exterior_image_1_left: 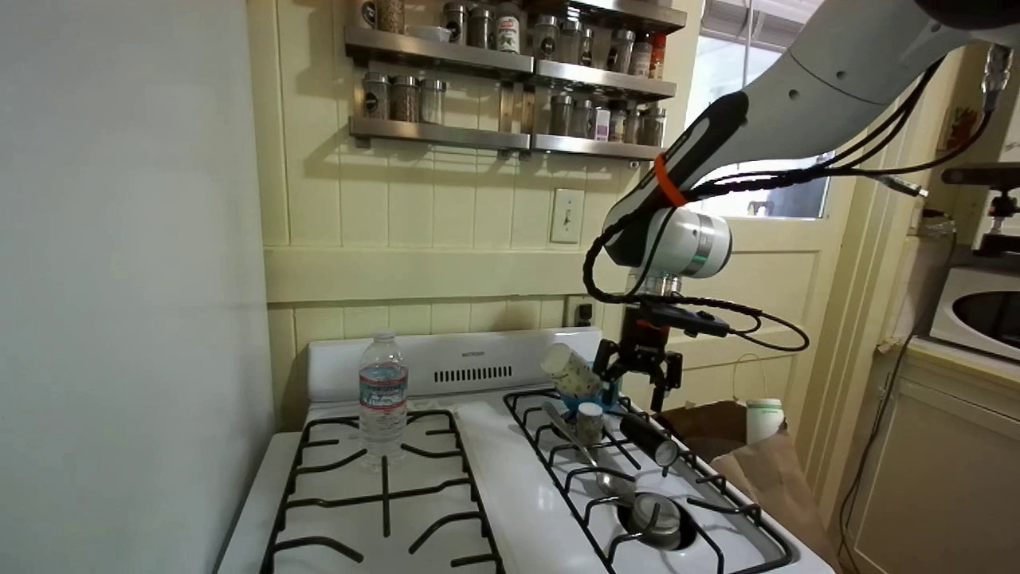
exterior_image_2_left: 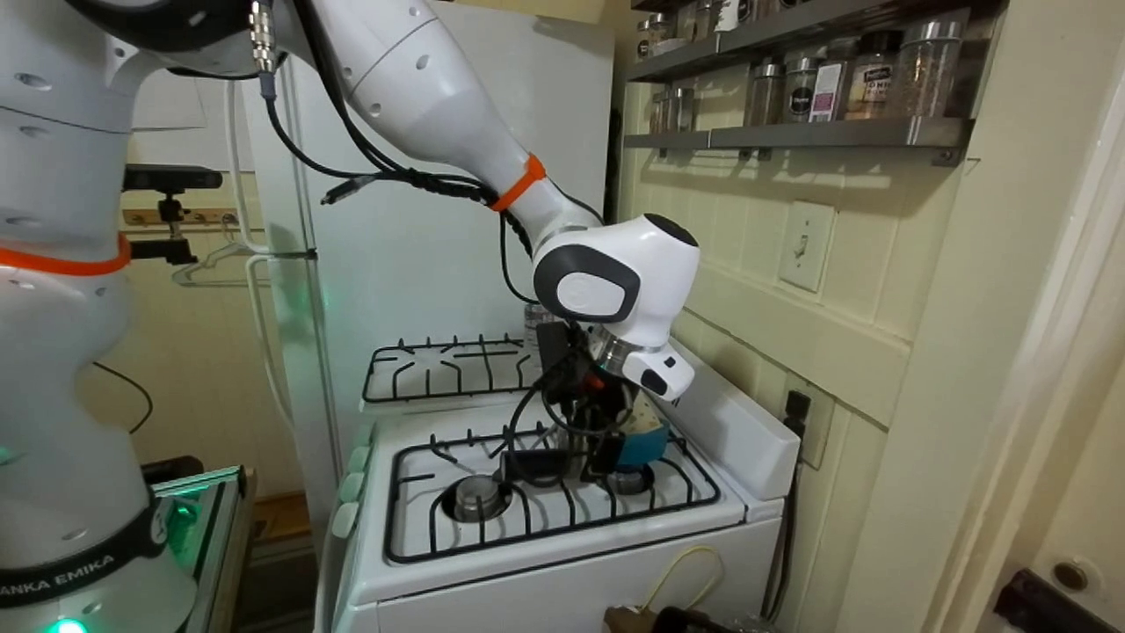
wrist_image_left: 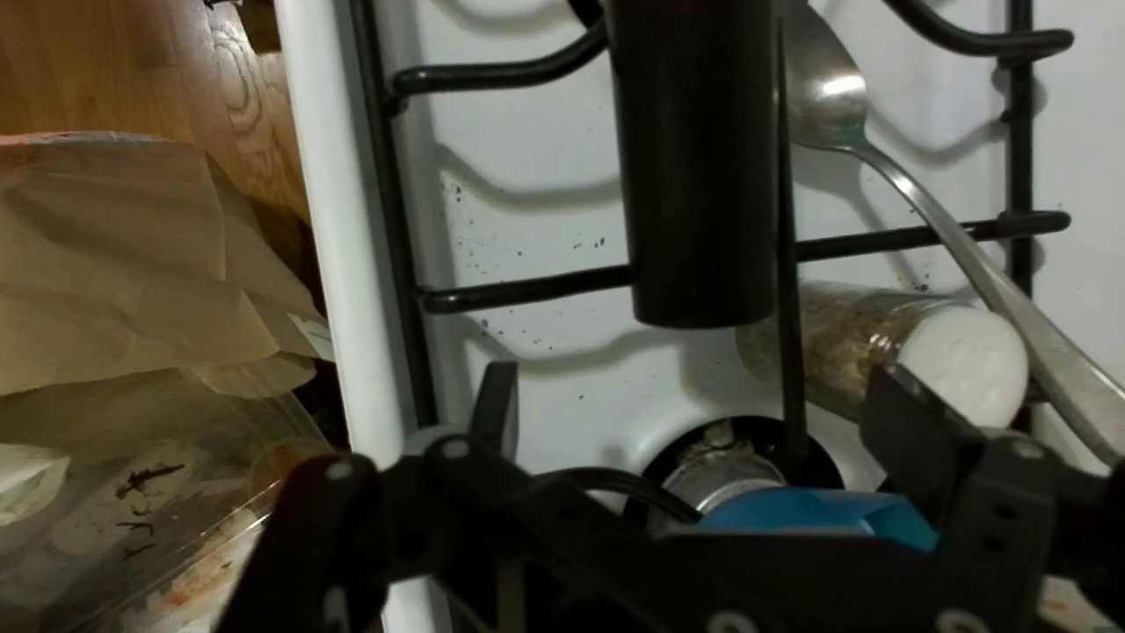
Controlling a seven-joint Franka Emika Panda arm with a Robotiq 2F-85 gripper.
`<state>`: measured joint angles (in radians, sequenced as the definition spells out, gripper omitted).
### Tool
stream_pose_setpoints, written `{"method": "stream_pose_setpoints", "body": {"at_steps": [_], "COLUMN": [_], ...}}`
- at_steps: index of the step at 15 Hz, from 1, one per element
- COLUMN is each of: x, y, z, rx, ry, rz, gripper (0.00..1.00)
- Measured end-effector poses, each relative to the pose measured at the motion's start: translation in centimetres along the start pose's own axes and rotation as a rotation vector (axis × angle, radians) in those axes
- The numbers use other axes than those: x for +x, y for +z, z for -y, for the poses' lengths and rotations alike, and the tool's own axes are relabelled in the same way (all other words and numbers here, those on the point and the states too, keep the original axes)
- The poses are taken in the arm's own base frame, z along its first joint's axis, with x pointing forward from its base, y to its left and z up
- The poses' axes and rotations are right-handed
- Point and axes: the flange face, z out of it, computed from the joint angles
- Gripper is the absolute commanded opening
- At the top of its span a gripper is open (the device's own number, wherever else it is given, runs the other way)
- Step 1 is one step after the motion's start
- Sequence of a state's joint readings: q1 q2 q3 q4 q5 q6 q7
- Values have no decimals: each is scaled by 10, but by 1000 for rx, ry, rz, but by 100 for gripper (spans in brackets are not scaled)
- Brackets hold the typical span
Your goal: Move the black item to the left
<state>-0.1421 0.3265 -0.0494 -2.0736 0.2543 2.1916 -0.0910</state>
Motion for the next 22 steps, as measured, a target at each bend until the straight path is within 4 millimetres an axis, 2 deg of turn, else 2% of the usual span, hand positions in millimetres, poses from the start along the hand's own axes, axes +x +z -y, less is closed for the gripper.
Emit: {"method": "stream_pose_setpoints", "body": {"at_steps": [7, 11, 14, 19, 20, 21, 22], "x": [2, 2, 4, 9, 11, 13, 15], "y": [9, 7, 11, 17, 18, 20, 21], "z": [-2, -7, -11, -14, -14, -14, -13], "rx": [24, 54, 59, 62, 61, 61, 60], "ry": [8, 36, 58, 86, 87, 89, 91], "rz": [94, 129, 152, 167, 167, 168, 169], "gripper": [100, 86, 60, 66, 63, 41, 40]}}
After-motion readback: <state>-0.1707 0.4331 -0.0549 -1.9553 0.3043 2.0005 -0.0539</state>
